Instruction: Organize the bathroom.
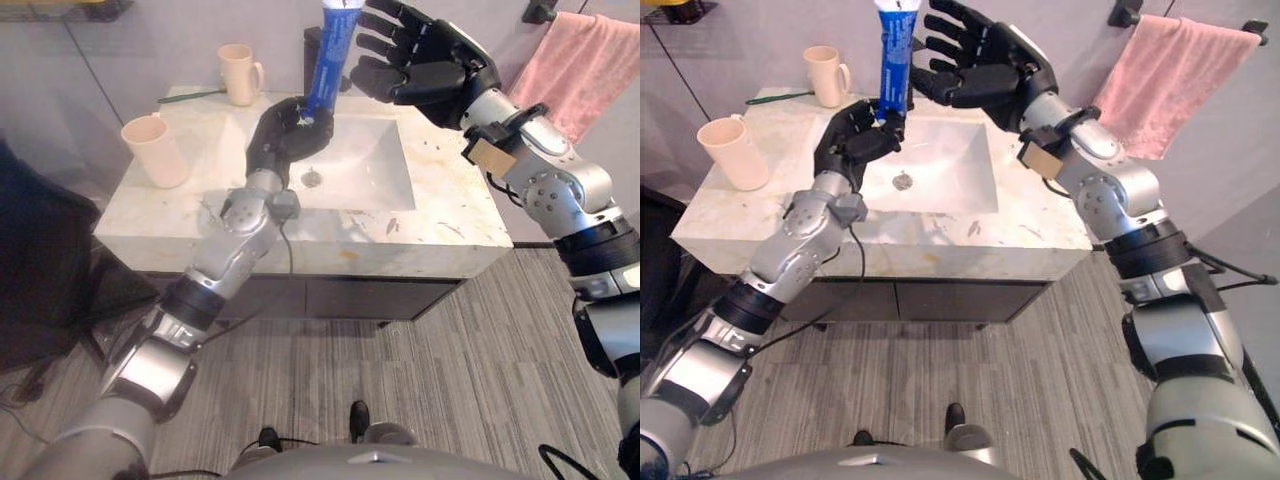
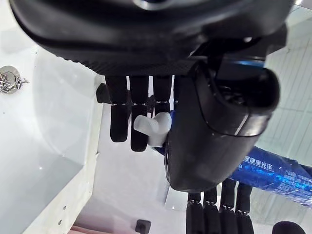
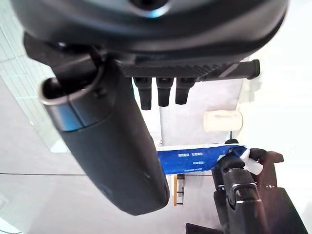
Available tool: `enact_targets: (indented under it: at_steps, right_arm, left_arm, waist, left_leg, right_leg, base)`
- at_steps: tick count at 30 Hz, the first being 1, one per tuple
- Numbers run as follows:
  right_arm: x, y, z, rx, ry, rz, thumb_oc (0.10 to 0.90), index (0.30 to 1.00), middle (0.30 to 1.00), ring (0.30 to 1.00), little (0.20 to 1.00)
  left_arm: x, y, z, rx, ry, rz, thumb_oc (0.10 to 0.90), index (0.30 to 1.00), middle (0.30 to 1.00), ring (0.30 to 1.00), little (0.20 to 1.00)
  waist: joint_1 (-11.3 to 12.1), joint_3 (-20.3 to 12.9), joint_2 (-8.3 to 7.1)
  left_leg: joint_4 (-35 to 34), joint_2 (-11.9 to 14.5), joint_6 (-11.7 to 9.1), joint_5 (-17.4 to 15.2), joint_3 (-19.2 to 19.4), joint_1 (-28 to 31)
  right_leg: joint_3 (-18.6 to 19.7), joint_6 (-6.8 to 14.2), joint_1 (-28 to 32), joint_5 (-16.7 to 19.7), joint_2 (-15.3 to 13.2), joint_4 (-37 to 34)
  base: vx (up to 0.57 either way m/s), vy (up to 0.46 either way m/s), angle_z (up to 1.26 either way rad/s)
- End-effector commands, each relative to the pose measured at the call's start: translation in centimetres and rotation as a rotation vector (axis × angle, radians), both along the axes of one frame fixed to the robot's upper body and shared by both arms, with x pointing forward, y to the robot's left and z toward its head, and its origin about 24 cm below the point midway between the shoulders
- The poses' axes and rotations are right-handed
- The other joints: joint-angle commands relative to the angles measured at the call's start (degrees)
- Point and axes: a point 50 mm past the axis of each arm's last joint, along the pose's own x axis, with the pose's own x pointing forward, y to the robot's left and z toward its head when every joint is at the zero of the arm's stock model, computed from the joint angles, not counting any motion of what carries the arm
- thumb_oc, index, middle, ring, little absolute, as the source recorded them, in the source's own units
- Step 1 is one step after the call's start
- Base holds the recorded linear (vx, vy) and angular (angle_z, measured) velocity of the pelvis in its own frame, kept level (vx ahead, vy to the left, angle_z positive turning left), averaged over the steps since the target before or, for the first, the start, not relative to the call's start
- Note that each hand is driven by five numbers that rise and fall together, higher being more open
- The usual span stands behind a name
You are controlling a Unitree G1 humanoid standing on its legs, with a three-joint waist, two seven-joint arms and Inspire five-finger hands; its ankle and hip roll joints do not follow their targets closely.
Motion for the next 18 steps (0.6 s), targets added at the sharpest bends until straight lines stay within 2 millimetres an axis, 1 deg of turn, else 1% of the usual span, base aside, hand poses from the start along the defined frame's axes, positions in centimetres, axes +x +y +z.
enact_targets:
  at_steps: [1, 7, 18]
  right_arm:
    - [-0.7, 0.62, 6.27, 0.149, -0.226, 0.037, 0.8, 0.9, 0.9, 0.9, 0.9]
    - [-0.46, 0.66, 6.62, 0.19, -0.226, 0.04, 0.8, 0.9, 0.9, 0.9, 0.9]
    - [0.03, 1.06, 6.72, 0.202, -0.22, 0.025, 0.8, 0.9, 0.9, 0.9, 0.9]
  left_arm:
    - [-0.21, -2.26, 7.22, 0.006, -0.316, -0.083, 0.4, 0.3, 0.3, 0.3, 0.3]
    - [-0.2, -2.58, 7.02, 0.006, -0.307, -0.096, 0.4, 0.3, 0.3, 0.3, 0.3]
    - [-0.23, -3.19, 6.41, 0.007, -0.287, -0.13, 0.4, 0.3, 0.3, 0.3, 0.3]
  waist:
    - [1.17, -5.88, -0.9]
    - [1.48, -5.84, -0.77]
    - [2.11, -5.88, -0.75]
  left_leg:
    - [3.44, -3.14, 2.16, -1.88, 0.3, -1.06]
    - [3.51, -3.18, 2.19, -1.96, 0.21, -0.96]
    - [3.77, -3.29, 2.23, -2.01, -0.15, -1.02]
  right_leg:
    - [0.26, 2.62, -1.23, -10.57, 3.01, 8.87]
    - [-0.02, 2.7, -1.23, -10.6, 2.83, 9.06]
    - [-0.55, 2.75, -1.04, -10.6, 2.5, 9.16]
  base:
    - [0.0, 0.0, 0.0]
    - [0.0, 0.0, 0.0]
    - [0.0, 0.001, 0.01]
